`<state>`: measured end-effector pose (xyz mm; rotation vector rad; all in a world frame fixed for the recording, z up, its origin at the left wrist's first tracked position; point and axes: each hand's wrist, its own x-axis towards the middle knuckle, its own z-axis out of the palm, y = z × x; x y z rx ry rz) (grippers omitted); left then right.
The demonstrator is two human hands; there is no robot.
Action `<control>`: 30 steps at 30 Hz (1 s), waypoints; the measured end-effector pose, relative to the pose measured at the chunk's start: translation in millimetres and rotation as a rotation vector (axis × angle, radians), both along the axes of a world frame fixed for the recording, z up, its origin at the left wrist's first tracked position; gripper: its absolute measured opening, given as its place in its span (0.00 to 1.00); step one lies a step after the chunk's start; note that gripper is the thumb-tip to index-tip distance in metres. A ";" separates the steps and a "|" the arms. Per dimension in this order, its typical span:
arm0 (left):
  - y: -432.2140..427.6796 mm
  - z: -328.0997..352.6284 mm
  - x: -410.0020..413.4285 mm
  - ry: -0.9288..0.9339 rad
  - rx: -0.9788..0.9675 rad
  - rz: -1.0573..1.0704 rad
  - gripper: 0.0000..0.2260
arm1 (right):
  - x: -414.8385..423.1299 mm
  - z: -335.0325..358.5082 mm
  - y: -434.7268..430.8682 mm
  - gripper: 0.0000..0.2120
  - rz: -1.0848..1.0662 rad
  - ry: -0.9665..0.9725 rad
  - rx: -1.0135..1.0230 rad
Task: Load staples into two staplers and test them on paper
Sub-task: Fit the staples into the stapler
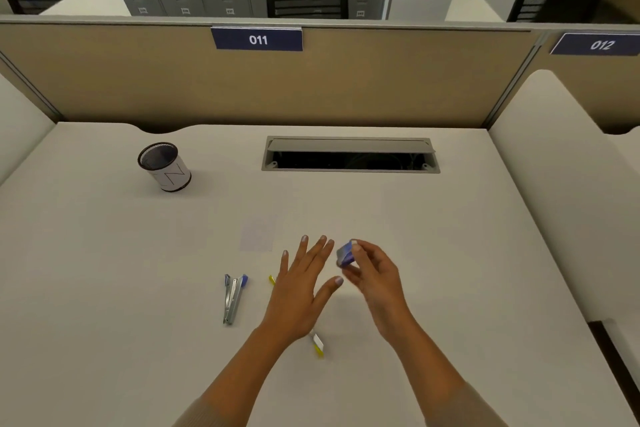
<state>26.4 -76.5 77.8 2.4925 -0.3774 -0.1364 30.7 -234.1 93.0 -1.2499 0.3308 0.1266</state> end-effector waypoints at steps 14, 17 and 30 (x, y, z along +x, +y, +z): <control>31.0 20.3 -69.4 0.021 -0.235 0.054 0.18 | -83.2 31.1 24.9 0.09 0.108 0.185 0.081; 42.3 23.0 -73.5 0.050 -0.223 0.028 0.18 | -86.4 33.8 28.5 0.09 0.154 0.169 -0.013; 72.1 32.8 -72.5 0.016 -0.121 -0.074 0.19 | -92.7 30.8 54.3 0.11 0.070 0.037 -0.272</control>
